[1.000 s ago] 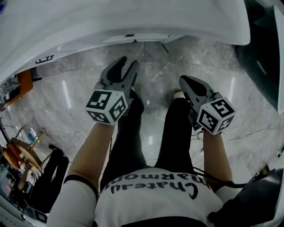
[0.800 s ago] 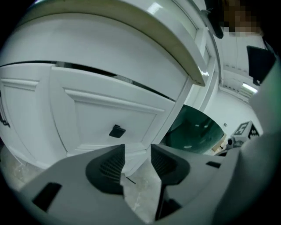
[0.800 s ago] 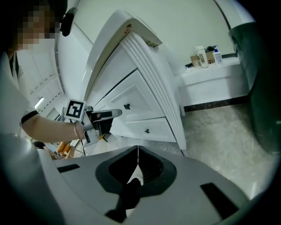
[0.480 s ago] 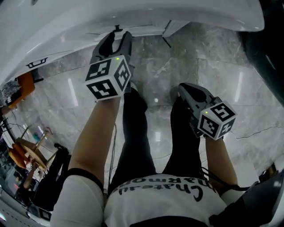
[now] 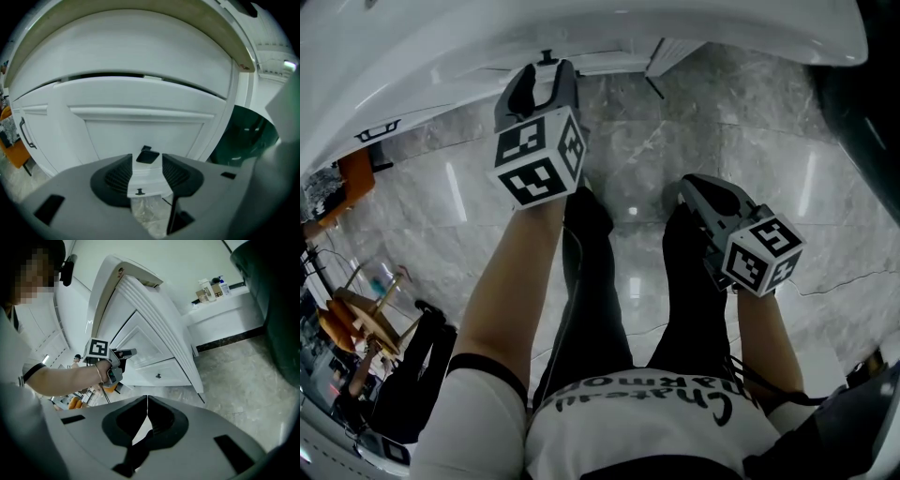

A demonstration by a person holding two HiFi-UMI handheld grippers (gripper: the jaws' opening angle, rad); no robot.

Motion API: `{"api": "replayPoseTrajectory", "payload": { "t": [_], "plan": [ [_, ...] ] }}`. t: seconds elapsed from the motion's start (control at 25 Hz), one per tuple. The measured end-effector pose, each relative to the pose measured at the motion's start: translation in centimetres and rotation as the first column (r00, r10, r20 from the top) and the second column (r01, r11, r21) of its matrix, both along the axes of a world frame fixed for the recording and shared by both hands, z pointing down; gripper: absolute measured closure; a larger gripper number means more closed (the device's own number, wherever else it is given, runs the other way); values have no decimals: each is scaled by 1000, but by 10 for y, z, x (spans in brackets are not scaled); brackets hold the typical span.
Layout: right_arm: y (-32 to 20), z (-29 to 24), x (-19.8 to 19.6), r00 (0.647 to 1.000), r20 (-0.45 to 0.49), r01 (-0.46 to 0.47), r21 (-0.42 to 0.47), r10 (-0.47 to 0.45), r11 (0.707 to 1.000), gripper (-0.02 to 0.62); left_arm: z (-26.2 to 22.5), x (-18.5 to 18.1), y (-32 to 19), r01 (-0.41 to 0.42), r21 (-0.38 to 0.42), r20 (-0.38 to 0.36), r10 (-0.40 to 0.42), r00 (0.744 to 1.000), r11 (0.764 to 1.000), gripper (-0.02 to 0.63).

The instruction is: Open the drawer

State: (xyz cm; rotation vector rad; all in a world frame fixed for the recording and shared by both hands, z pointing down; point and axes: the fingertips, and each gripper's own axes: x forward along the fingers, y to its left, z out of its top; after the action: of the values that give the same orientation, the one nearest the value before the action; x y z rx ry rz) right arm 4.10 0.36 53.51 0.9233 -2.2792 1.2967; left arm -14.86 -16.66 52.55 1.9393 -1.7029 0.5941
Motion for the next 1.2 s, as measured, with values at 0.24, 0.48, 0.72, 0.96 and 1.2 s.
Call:
{"api": "replayPoseTrajectory", "payload": {
  "t": [0.24,0.48,0.72,0.96,1.2],
  "plan": [
    [1,2,-9,1000,3,3,-9,-3,1000,583,10,0,-12,4,-20,7,-4,1000,1000,428],
    [-3,-6,-16,1000,2,-4,-7,4,1000,583,11,-2,-15,-26,0,71,26,997,1000,443],
    [-11,-30,-28,1000,-5,13,26,-13,1000,583,12,-3,-12,-45,-14,72,46,996,999,448],
    [-9,-43,-33,1000,-23,15,23,-14,1000,583,13,0,-12,-71,-53,82,75,994,996,453],
    [-11,-55,-34,999,-39,16,24,-15,1000,583,16,-3,5,-72,-92,56,77,995,993,457]
  ]
}}
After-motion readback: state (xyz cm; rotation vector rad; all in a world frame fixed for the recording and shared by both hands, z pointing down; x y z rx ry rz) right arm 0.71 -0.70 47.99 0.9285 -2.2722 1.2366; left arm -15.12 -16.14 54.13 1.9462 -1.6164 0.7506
